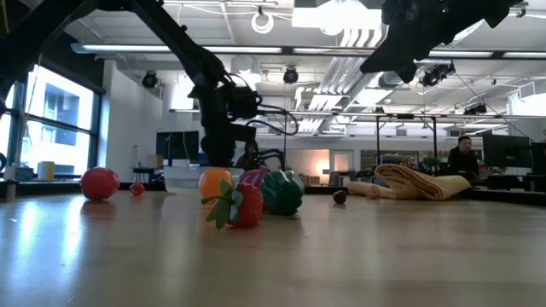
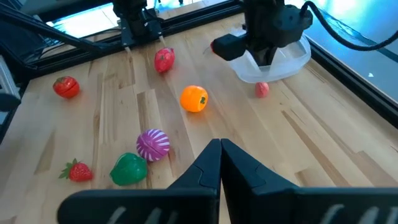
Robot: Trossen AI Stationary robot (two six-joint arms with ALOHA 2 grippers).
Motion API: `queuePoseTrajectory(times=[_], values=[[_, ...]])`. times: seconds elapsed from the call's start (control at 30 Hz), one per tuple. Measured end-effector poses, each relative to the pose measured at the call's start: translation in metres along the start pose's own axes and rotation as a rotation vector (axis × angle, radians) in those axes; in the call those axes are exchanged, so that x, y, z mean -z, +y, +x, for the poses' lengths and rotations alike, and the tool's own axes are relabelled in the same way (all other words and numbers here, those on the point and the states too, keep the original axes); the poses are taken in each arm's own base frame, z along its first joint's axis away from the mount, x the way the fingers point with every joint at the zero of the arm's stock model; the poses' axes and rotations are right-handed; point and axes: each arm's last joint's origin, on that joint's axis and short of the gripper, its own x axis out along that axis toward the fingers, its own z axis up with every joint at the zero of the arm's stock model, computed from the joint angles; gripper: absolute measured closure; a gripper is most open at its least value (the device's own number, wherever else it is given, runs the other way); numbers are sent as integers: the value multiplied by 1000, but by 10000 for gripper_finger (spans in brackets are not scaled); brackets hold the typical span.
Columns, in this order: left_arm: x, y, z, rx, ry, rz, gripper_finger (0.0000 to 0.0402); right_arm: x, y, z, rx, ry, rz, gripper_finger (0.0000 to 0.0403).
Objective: Pick and placing Produce into tupperware
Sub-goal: Prepare the transparent bin
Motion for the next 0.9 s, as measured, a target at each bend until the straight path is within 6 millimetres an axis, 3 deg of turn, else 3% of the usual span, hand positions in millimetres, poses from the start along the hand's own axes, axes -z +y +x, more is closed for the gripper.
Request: queuePoseTrajectory(times=[0.4, 0.7, 0.9], values=[[-22, -29, 19, 50, -59, 68, 396, 0, 0, 0, 1, 0, 0, 402], [-30, -38, 20, 82, -111, 63, 396, 0, 0, 0, 3, 0, 0, 402], [-38, -54, 21, 94, -135, 110, 396, 0, 0, 0, 3, 2, 0, 402]])
